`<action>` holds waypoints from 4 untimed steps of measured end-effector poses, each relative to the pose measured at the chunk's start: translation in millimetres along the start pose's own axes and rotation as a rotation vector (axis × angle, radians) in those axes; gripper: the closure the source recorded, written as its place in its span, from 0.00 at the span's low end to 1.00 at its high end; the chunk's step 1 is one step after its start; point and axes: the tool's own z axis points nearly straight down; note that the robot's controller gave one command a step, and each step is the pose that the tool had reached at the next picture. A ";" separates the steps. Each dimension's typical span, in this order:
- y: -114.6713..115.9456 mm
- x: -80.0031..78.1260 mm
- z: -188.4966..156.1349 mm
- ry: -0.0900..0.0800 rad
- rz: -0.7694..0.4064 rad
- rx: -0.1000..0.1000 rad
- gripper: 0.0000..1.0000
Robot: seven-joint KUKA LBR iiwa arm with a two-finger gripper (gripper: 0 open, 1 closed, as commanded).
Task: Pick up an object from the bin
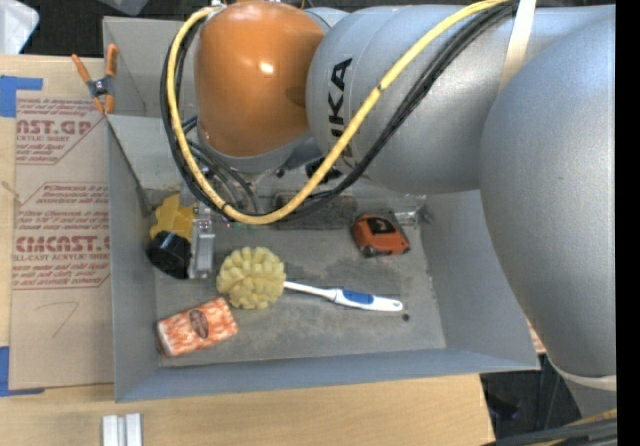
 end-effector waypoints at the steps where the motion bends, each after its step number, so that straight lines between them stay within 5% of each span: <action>1: -1.8 -1.9 -5.3 -0.008 0.003 -0.002 0.00; 2: -1.5 42.5 87.3 -0.008 -0.254 -0.001 0.00; 3: -104.8 14.3 65.7 -0.016 -0.203 -0.001 0.00; 4: -4.0 80.7 120.1 0.003 -0.642 -0.003 0.00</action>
Offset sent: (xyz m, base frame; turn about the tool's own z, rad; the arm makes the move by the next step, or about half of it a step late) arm -0.0771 -0.0012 -0.1561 -0.4457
